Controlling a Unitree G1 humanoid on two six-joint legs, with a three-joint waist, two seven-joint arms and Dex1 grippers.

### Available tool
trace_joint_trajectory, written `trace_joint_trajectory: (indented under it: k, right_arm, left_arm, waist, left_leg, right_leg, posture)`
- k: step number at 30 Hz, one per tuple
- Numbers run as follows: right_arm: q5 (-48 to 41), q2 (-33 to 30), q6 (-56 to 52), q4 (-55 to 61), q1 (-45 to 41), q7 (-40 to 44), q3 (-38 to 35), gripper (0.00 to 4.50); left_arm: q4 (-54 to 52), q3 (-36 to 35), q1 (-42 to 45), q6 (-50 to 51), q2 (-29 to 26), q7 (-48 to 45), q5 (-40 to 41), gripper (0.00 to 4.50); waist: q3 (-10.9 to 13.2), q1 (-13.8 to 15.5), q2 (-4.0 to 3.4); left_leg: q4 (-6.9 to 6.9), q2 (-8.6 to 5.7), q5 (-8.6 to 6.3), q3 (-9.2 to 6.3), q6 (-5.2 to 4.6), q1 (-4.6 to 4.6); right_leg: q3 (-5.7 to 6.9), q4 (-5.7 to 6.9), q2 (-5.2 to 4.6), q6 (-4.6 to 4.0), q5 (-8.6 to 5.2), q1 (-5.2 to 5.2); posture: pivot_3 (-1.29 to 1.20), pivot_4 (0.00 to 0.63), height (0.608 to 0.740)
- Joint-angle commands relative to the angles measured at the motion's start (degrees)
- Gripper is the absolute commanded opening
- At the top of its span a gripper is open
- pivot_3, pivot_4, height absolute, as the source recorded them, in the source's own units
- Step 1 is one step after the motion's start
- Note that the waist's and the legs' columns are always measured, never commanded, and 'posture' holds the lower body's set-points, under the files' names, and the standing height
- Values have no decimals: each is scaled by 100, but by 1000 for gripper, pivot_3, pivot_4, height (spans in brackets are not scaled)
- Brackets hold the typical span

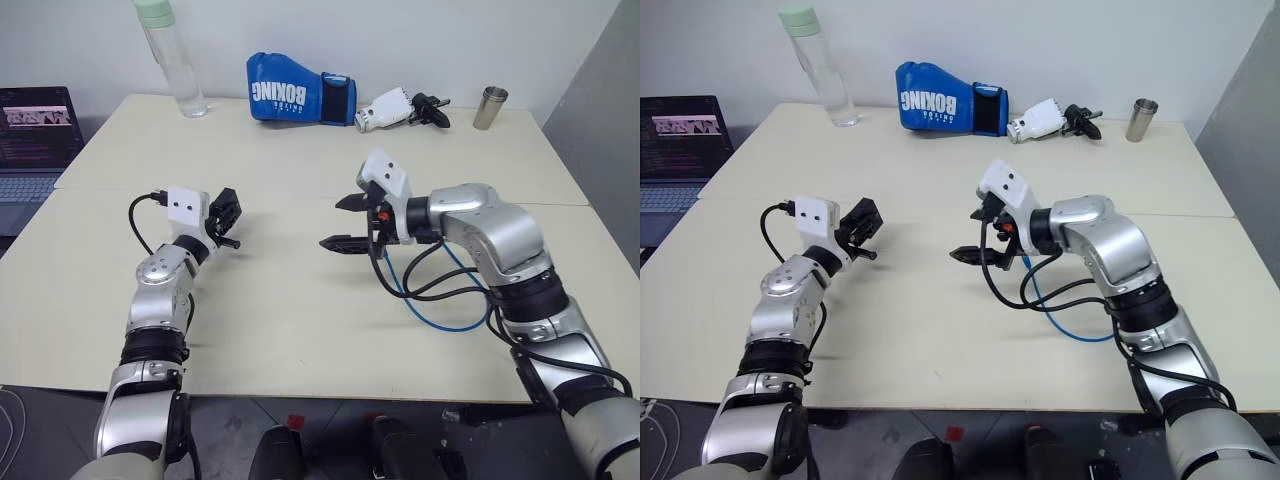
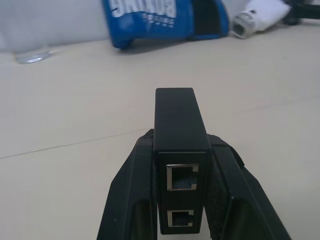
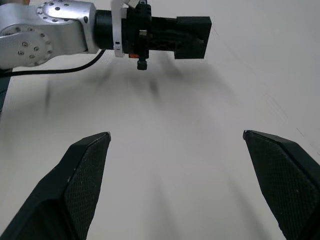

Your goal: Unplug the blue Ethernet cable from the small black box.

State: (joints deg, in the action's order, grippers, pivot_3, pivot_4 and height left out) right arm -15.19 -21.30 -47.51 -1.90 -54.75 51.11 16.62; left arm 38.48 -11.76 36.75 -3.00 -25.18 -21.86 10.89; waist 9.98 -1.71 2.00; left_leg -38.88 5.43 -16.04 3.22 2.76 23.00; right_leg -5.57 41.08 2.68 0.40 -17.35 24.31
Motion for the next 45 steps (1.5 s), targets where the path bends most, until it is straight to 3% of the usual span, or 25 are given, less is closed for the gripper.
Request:
trace_joint_trajectory:
  k: [1,6,8,14,15,16,17,20,31,38,42,45]
  right_arm:
    - [82,52,136,-5,-193,-127,-62,4500]
    - [77,37,126,10,-196,-117,-34,4500]
    - [70,27,122,20,-196,-105,-31,4500]
    - [48,21,96,71,-197,-80,-22,4500]
    - [44,21,95,75,-197,-75,-22,4500]
    - [41,20,94,81,-196,-69,-20,4500]
    - [36,19,91,88,-195,-64,-21,4500]
    - [28,17,82,106,-190,-58,-23,4500]
    - [-189,-365,-241,728,282,-32,-252,4500]
    - [-741,-1392,-21,2036,1587,461,-843,4500]
    - [-856,-1803,619,2154,2125,790,-1208,4500]
    - [-1216,-2237,514,2122,2308,1151,-1616,4500]
  left_arm:
    - [504,-195,189,-456,7,406,-99,795]
    - [649,-183,96,-519,75,300,-40,795]
    - [636,-228,62,-502,111,287,19,1500]
    - [588,-273,19,-462,142,215,76,2857]
    - [573,-302,18,-441,157,239,107,2878]
    - [558,-315,14,-431,164,248,121,3292]
    - [516,-309,-3,-408,169,230,126,3307]
    - [394,-283,-59,-356,173,197,109,3986]
    - [-2059,-227,-1505,559,-342,16,-27,3986]
    - [-4244,-396,-2593,1749,-2053,-1558,420,3986]
    - [-4772,-672,-2833,2191,-2555,-2188,885,3986]
    - [-4968,-973,-2998,2454,-2903,-2822,1323,3986]
  waist:
    - [0,-1,0]
    - [0,-3,0]
    - [0,-4,0]
    - [0,-5,0]
    - [0,-6,0]
    - [0,-6,0]
    - [0,-6,0]
    - [0,-6,0]
    - [0,-18,1]
    - [0,-6,1]
    - [1,-19,0]
    - [5,-23,1]
  left_leg:
    - [2,0,3,0,5,1]
    - [6,1,7,-1,13,2]
    - [6,1,7,0,13,2]
    - [5,0,9,0,16,1]
    - [5,0,9,0,16,1]
    - [5,0,9,0,16,1]
    - [5,0,9,0,16,1]
    - [5,0,10,0,17,1]
    - [11,9,11,-2,20,-1]
    - [14,4,8,-2,19,-1]
    - [13,0,-2,3,0,-14]
    - [12,3,-2,1,0,-14]
  right_leg:
    - [0,-1,0,0,0,0]
    - [3,-1,1,0,0,3]
    - [3,0,1,0,0,2]
    - [3,1,1,0,0,2]
    - [3,0,1,0,0,2]
    - [2,0,1,0,0,2]
    - [2,0,1,0,0,2]
    - [2,0,1,0,0,2]
    - [3,1,1,0,-1,3]
    - [2,-9,-4,0,-2,-1]
    - [-1,-11,-4,3,-3,-12]
    - [0,-11,2,3,-4,-11]
  posture:
    - [0,150,740]
    - [0,150,740]
    - [0,150,740]
    - [0,150,740]
    - [0,150,740]
    - [0,150,740]
    - [0,150,740]
    - [0,150,740]
    - [0,150,740]
    - [0,150,740]
    - [0,150,740]
    - [0,150,740]
